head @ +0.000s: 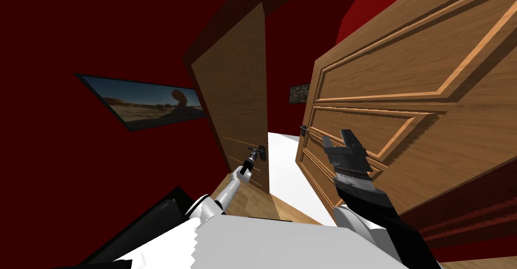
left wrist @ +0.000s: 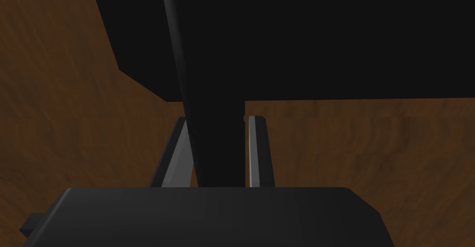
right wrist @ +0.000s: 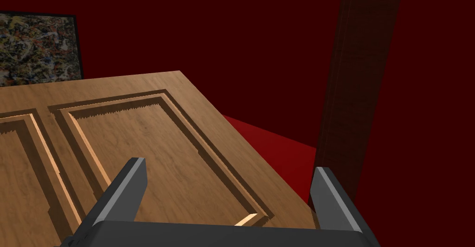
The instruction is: Push the door open
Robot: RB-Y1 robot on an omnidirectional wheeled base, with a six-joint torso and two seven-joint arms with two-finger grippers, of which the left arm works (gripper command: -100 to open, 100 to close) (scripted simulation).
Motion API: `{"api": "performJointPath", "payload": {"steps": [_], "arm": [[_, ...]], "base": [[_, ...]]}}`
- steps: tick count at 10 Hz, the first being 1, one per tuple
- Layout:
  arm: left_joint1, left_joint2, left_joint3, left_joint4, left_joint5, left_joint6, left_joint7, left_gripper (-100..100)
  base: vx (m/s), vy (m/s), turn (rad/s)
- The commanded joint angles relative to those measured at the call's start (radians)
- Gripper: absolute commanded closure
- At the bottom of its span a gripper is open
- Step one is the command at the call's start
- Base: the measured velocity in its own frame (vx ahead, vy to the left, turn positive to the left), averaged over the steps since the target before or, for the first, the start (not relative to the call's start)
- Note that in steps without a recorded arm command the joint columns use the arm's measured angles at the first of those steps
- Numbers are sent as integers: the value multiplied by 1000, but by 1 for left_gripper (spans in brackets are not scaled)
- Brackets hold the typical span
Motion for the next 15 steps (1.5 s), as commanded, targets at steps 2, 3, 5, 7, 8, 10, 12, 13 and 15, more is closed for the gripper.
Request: {"api": "performJointPath", "payload": {"steps": [2, 3, 5, 7, 8, 10, 12, 13, 15], "arm": [[0, 2, 16, 4, 4, 0, -8, 100], [0, 2, 20, 4, 4, 0, -10, 100], [0, 4, 38, 9, 8, 0, -19, 100], [0, 6, 60, 14, 13, 0, -30, 100], [0, 7, 73, 16, 16, 0, -36, 100], [0, 10, 100, 23, 22, -1, -49, 100], [0, 13, 129, 29, 28, -1, -63, 100], [0, 14, 136, 31, 30, -1, -67, 100], [0, 17, 166, 38, 36, -1, -82, 100]], "base": [[42, -33, 20], [144, -115, 45], [142, -103, 43], [184, -109, 46], [187, -140, 69], [168, -145, 63], [187, -185, 81], [178, -150, 82], [152, -133, 72]]}}
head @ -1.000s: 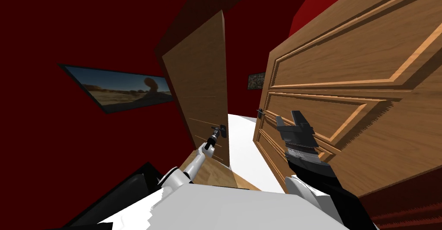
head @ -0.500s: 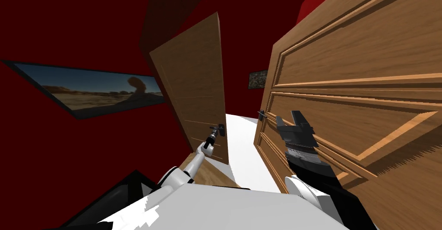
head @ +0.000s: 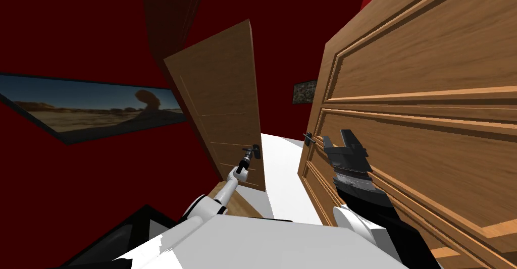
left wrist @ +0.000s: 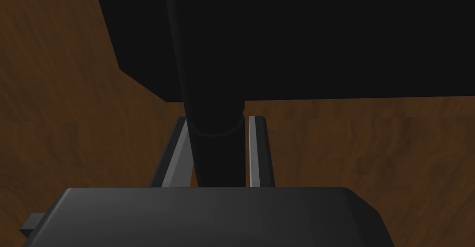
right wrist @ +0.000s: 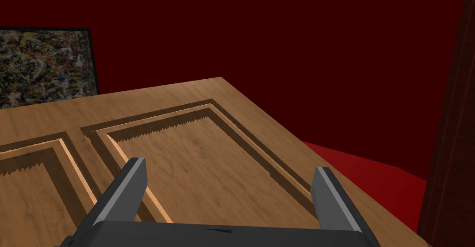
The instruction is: Push the door open
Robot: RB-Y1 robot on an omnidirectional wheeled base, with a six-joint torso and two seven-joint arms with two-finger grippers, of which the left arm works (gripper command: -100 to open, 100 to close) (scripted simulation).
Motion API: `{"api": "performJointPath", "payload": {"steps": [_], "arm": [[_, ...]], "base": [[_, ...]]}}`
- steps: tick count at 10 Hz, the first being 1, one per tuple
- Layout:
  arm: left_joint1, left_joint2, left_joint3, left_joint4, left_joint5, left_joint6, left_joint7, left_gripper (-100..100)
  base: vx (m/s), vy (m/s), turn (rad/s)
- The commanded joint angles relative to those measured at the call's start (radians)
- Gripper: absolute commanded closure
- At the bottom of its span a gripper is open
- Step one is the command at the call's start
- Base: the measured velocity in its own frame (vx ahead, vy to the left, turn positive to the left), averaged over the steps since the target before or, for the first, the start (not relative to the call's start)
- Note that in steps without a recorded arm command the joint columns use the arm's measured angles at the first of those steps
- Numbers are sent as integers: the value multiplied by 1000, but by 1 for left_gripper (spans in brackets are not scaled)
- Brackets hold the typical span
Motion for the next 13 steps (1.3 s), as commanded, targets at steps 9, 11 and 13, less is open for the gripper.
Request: {"api": "performJointPath", "payload": {"steps": [9, 11, 13], "arm": [[12, 27, 128, -2, 28, 10, -60, 100], [11, 29, 148, 2, 32, 10, -70, 100], [10, 28, 150, 10, 33, 9, -71, 100]], "base": [[165, -149, 73], [152, -155, 76], [97, -88, 55]]}}
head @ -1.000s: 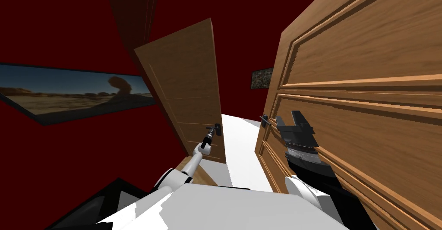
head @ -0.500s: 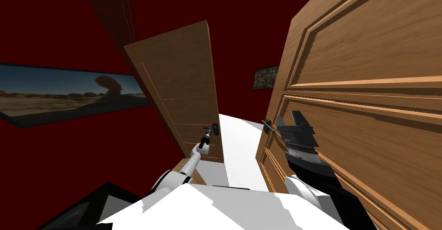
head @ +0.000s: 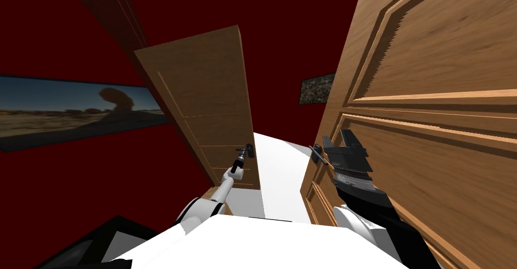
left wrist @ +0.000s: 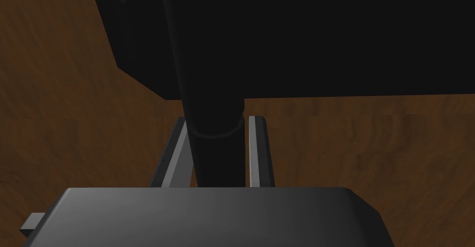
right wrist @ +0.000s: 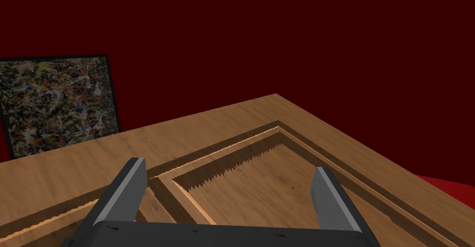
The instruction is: Push the door open
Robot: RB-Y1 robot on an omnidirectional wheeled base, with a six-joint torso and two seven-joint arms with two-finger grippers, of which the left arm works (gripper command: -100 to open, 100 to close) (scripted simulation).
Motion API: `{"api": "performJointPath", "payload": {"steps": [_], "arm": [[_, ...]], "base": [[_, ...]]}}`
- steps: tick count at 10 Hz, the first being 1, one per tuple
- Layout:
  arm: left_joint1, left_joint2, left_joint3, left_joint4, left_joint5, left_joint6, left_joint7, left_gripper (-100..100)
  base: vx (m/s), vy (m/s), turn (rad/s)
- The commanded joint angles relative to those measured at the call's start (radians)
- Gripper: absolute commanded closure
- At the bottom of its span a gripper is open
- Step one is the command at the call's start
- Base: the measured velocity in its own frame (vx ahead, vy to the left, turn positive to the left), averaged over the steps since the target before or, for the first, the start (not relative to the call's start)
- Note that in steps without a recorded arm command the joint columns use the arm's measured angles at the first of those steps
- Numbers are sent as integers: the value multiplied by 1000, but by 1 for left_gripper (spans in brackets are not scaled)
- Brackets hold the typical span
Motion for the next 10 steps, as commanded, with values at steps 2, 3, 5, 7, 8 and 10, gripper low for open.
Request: {"api": "performJointPath", "payload": {"steps": [2, 3, 5, 7, 8, 10], "arm": [[-7, -23, 32, 1, 2, 0, -48, 100], [-9, -33, 45, 1, 3, -1, -66, 100], [-13, -51, 66, 2, 5, -1, -98, 100], [-18, -73, 89, 2, 7, -1, -131, 100], [-21, -88, 104, 3, 8, -1, -154, 100], [-26, -114, 127, 3, 9, -2, -187, 100]], "base": [[132, -32, 111], [159, -18, 98], [148, -6, 72], [152, -36, 104], [163, -23, 113], [150, -32, 105]]}}
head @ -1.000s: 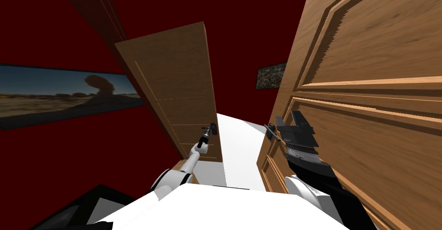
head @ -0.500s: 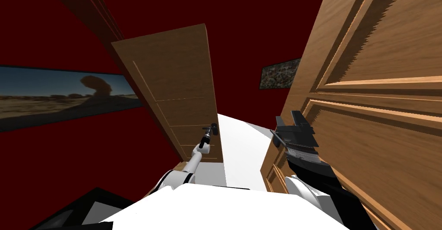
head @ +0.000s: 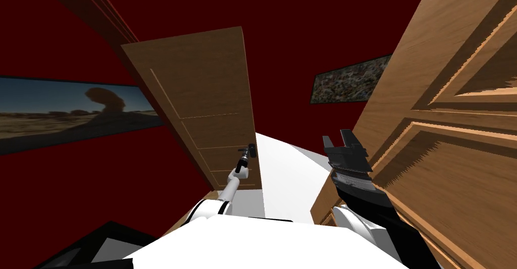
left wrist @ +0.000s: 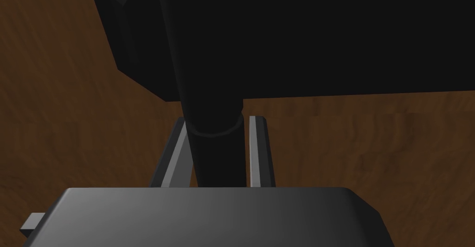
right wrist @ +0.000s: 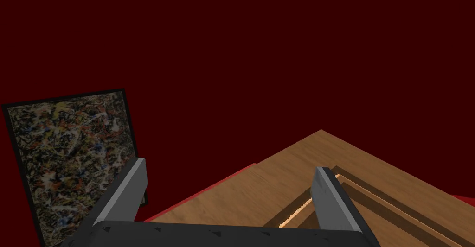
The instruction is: Push the door open
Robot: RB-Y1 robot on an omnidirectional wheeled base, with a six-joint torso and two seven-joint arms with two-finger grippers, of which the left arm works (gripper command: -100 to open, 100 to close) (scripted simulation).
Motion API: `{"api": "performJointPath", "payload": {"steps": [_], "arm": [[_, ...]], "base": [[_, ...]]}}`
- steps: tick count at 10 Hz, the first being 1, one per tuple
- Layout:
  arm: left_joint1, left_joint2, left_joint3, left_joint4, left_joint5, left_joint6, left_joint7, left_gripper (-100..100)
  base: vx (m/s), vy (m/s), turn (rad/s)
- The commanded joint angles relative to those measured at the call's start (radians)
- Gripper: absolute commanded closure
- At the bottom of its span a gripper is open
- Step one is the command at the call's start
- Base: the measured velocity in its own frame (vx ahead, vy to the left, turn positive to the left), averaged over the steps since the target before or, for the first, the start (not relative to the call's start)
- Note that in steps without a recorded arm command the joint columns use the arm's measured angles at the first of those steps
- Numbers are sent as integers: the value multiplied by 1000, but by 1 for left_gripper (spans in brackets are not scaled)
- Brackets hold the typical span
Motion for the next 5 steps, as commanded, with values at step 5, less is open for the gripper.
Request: {"api": "performJointPath", "payload": {"steps": [5], "arm": [[-5, -63, 52, -8, 4, 2, -73, 100]], "base": [[140, -44, 99]]}}
